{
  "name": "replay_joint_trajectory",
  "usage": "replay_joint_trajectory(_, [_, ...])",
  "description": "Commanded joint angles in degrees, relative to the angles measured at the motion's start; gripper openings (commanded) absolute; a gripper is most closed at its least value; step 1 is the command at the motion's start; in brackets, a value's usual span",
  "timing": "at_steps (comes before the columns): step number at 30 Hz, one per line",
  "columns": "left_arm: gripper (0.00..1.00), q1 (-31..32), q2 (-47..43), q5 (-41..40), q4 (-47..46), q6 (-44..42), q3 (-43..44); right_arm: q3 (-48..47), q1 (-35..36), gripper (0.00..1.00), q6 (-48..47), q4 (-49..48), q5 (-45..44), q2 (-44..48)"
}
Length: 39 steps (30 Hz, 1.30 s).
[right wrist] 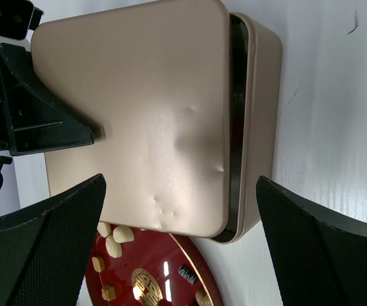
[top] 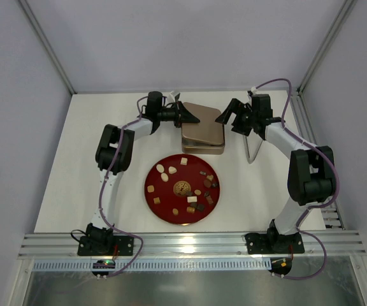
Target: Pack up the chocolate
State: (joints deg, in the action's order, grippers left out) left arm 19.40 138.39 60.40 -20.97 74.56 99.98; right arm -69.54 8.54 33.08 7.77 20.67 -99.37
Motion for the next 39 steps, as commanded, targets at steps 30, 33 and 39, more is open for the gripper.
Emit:
replay_joint_trajectory(30, [0.59,-3.75,-6.28,0.95,16.84,-14.97,0.12,2.21,1.66,0.99,-1.26,-4.61,-1.33,-1.09])
replay_joint_trajectory(33, [0.59,-4.19,-6.64,0.68,17.63,-15.59,-0.32,2.3,1.75,0.99,-1.35,-4.61,-1.42,-1.09])
replay_joint_trajectory(39, [0.56,-5.42,-7.43,-0.54,20.78,-18.05,-1.02,2.3,1.84,0.98,-1.44,-4.34,-1.51,-1.0])
